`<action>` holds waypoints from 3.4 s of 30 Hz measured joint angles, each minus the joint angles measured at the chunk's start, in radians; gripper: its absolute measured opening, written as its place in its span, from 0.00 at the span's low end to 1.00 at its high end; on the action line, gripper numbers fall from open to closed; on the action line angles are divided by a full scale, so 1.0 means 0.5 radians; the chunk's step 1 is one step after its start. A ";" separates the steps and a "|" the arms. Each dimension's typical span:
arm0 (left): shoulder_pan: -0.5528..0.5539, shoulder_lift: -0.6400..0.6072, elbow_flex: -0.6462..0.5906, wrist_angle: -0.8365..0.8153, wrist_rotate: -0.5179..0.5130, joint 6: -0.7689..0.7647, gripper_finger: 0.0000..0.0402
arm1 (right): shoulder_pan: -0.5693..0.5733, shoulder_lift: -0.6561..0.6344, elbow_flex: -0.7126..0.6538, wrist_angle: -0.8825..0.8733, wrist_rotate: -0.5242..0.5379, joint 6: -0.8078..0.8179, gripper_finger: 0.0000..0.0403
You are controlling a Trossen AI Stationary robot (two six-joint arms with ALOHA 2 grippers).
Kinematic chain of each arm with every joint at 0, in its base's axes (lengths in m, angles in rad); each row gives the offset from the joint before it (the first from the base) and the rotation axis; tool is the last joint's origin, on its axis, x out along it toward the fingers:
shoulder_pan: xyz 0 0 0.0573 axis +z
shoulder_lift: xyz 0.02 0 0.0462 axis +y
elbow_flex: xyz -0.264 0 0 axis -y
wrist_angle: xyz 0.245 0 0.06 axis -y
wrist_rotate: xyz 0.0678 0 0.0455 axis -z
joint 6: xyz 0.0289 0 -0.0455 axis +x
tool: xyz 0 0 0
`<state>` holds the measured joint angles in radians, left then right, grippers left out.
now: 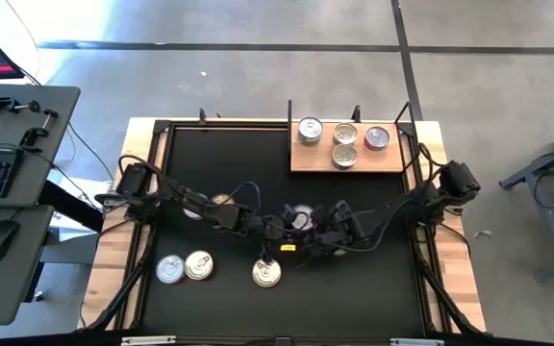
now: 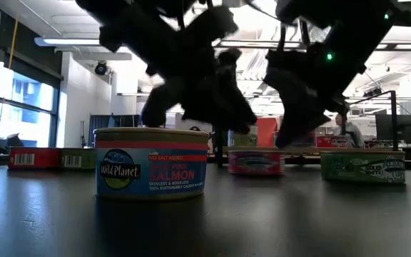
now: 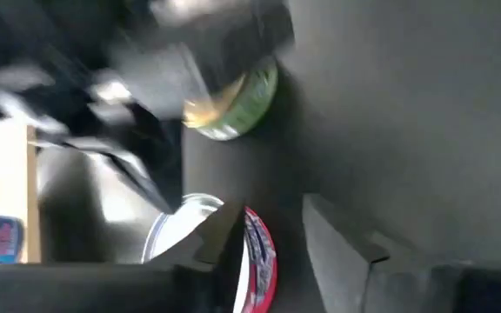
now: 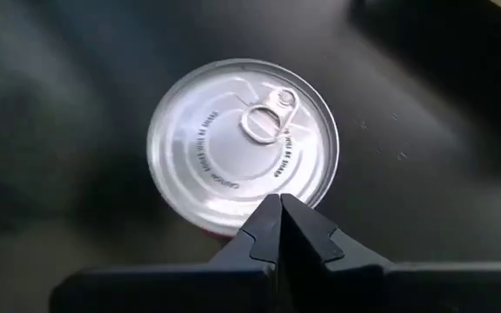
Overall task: Stack canned seafood by type on shelf
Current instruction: Put the red tuna can on the shelf
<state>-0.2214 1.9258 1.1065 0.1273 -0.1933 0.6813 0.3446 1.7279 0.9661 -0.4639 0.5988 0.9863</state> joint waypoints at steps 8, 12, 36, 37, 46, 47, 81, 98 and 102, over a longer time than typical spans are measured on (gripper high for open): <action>0.057 0.149 0.000 0.004 -0.116 0.028 0.33 | 0.192 -0.086 0.001 0.056 0.093 -0.044 0.00; 0.101 0.178 0.005 0.037 -0.128 0.016 0.23 | 0.370 -0.125 0.001 0.056 0.282 -0.057 0.00; 0.131 0.115 0.107 -0.142 -0.065 0.010 0.10 | 0.501 -0.102 0.003 0.290 0.348 -0.626 0.46; 0.154 0.136 0.105 -0.152 -0.064 0.017 0.13 | 0.502 -0.102 0.003 0.292 0.348 -0.626 0.46; 0.278 0.208 0.111 -0.145 -0.030 0.060 0.08 | 0.488 -0.102 0.003 0.309 0.192 -0.620 0.46; 0.278 0.208 0.111 -0.143 -0.021 0.060 0.04 | 0.482 -0.102 0.003 0.309 0.192 -0.612 0.46; 0.223 0.208 0.614 -0.743 0.112 -0.575 0.00 | 0.244 0.261 0.005 0.207 0.641 -2.344 0.58; 0.188 0.207 0.837 -0.991 0.212 -0.693 0.00 | 0.248 0.269 0.003 0.302 0.708 -2.035 0.34; 0.190 0.207 0.886 -1.044 0.222 -0.711 0.00 | 0.269 0.269 0.003 0.304 0.720 -1.956 0.29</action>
<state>-0.1265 2.0293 1.5493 -0.3947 -0.0821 0.3258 0.4793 1.8626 0.9678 -0.3117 0.9588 0.0083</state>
